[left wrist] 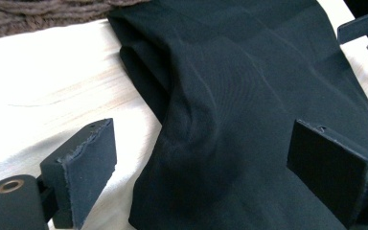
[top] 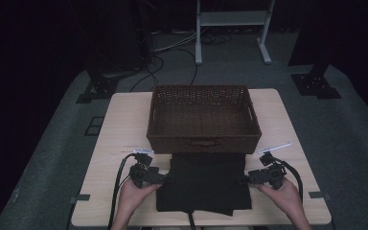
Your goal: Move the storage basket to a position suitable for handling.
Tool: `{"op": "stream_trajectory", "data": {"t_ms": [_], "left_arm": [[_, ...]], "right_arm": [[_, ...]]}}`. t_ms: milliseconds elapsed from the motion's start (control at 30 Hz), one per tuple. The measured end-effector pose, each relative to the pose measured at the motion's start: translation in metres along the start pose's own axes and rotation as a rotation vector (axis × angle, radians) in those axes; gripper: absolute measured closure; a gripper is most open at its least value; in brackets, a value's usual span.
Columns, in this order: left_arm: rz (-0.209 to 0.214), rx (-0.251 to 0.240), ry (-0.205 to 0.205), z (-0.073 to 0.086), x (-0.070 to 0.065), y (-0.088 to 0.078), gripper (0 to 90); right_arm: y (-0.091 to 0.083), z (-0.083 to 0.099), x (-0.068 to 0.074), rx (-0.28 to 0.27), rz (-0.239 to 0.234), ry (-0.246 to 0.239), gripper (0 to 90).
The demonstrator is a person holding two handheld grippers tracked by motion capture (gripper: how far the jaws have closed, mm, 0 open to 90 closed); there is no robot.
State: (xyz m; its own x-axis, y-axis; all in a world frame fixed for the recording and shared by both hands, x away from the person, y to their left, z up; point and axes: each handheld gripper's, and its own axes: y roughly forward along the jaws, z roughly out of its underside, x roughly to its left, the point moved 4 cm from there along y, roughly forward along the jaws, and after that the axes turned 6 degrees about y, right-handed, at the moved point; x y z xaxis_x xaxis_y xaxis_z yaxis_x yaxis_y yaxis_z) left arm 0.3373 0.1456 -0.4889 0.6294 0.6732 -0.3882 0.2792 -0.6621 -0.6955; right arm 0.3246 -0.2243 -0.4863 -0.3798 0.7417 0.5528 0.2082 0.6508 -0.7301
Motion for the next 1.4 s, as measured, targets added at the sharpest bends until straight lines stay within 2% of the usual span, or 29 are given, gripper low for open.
{"op": "stream_trajectory", "data": {"t_ms": [233, 533, 833, 900, 1100, 1300, 1400], "left_arm": [[0.008, 0.029, -0.013, 0.001, 0.001, 0.01, 8.8], [0.016, 0.069, -0.007, 0.003, 0.0, 0.02, 9.0], [0.031, 0.072, -0.01, 0.0, -0.002, 0.025, 9.3], [0.036, 0.071, -0.008, 0.0, -0.004, 0.027, 12.4], [0.051, 0.08, -0.004, -0.003, -0.007, 0.03, 13.7], [0.096, 0.087, 0.01, -0.005, -0.013, 0.037, 15.9], [0.099, 0.089, 0.016, -0.005, -0.015, 0.038, 17.8]], "right_arm": [[0.006, -0.001, -0.003, 0.012, 0.009, 0.007, 23.7], [0.013, -0.002, -0.005, 0.029, 0.019, 0.012, 23.7], [0.021, -0.001, -0.008, 0.054, 0.03, 0.024, 24.4], [0.023, -0.001, -0.007, 0.06, 0.028, 0.023, 24.8], [0.027, -0.003, -0.004, 0.067, 0.02, 0.019, 27.9], [0.031, -0.004, 0.001, 0.074, 0.027, 0.002, 32.0], [0.032, -0.004, 0.002, 0.075, 0.03, -0.003, 34.3]]}}
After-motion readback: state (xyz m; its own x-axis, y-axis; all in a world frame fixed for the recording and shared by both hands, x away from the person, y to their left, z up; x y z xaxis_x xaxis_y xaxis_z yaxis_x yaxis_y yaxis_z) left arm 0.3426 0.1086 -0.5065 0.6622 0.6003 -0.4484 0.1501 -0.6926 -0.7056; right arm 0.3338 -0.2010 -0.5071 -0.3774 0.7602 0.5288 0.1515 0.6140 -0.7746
